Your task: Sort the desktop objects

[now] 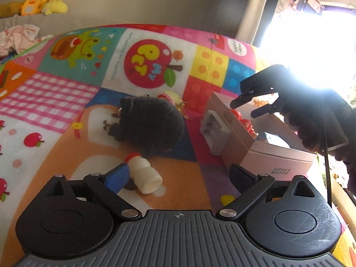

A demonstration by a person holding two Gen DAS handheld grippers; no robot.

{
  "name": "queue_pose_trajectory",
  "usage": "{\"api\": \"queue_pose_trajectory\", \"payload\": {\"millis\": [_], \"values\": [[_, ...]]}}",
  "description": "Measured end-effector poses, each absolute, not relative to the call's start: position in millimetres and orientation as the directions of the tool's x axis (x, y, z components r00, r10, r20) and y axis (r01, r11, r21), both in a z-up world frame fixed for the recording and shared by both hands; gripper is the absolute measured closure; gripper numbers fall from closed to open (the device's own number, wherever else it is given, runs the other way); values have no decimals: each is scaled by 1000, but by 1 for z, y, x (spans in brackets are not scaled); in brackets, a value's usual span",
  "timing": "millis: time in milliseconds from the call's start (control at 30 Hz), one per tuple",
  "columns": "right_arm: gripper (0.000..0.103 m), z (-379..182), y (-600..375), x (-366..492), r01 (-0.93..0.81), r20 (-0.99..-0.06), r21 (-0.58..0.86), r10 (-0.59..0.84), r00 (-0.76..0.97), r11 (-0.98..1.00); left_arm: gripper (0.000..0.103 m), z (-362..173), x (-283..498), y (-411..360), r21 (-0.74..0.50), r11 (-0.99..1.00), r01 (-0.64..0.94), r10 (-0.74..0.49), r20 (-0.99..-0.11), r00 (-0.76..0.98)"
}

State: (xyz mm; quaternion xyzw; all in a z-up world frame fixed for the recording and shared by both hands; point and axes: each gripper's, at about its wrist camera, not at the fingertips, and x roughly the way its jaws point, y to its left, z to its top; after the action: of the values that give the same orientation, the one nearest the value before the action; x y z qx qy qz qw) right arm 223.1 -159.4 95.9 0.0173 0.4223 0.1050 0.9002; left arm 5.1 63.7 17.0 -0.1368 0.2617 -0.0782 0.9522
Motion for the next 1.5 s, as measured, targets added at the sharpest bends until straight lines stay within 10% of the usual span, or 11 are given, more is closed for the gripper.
{"api": "queue_pose_trajectory", "payload": {"millis": [433, 1267, 1500], "values": [[84, 94, -44, 207, -429, -800, -124, 166, 577, 895, 4, 20, 0, 60, -271, 959, 84, -206, -461, 863], [86, 83, -129, 62, -557, -861, 39, 311, 402, 830, 3, 17, -11, 54, -245, 954, 172, -279, -517, 809], [61, 78, -140, 15, -589, -704, -139, 339, 624, 796, 2, 17, -13, 56, -238, 964, 121, -232, -529, 816]]}}
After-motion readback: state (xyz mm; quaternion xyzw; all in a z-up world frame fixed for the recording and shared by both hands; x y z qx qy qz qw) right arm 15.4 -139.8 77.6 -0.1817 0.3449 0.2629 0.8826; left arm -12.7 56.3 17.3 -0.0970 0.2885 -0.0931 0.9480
